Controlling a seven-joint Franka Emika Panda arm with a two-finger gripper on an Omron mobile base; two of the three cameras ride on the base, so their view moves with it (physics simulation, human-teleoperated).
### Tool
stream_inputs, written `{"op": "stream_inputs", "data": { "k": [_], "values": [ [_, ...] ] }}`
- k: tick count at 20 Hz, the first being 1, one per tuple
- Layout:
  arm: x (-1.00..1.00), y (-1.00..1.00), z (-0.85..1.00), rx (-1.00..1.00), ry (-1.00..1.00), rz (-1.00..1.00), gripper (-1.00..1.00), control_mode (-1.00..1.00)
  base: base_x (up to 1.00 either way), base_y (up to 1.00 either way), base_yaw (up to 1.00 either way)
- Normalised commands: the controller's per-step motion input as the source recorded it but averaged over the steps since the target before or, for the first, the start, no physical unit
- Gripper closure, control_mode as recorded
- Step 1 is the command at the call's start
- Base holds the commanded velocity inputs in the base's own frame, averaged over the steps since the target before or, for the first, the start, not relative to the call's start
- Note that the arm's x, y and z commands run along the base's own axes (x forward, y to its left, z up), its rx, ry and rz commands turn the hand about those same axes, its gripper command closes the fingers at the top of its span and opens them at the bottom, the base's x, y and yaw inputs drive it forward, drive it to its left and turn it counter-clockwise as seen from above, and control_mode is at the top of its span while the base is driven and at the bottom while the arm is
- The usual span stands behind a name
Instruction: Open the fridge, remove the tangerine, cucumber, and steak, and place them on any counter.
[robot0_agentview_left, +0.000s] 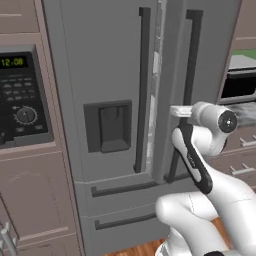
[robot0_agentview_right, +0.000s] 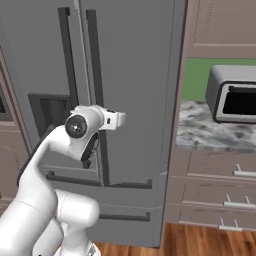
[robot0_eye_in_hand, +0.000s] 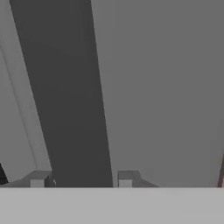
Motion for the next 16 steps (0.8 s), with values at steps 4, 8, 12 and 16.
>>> {"op": "stream_inputs", "data": {
  "k": [4,8,12,16],
  "values": [
    [-0.66,-1.0,0.4,0.05,0.0,-0.02,1.0,-1.0,0.0,0.0,0.0],
    [-0.73,-1.0,0.35,0.08,0.0,-0.02,1.0,-1.0,0.0,0.0,0.0],
    [-0.77,-1.0,0.31,0.1,0.0,-0.01,1.0,-1.0,0.0,0.0,0.0],
    [-0.75,-0.95,0.29,0.1,0.0,-0.01,1.0,-1.0,0.0,0.0,0.0]
  ]
}}
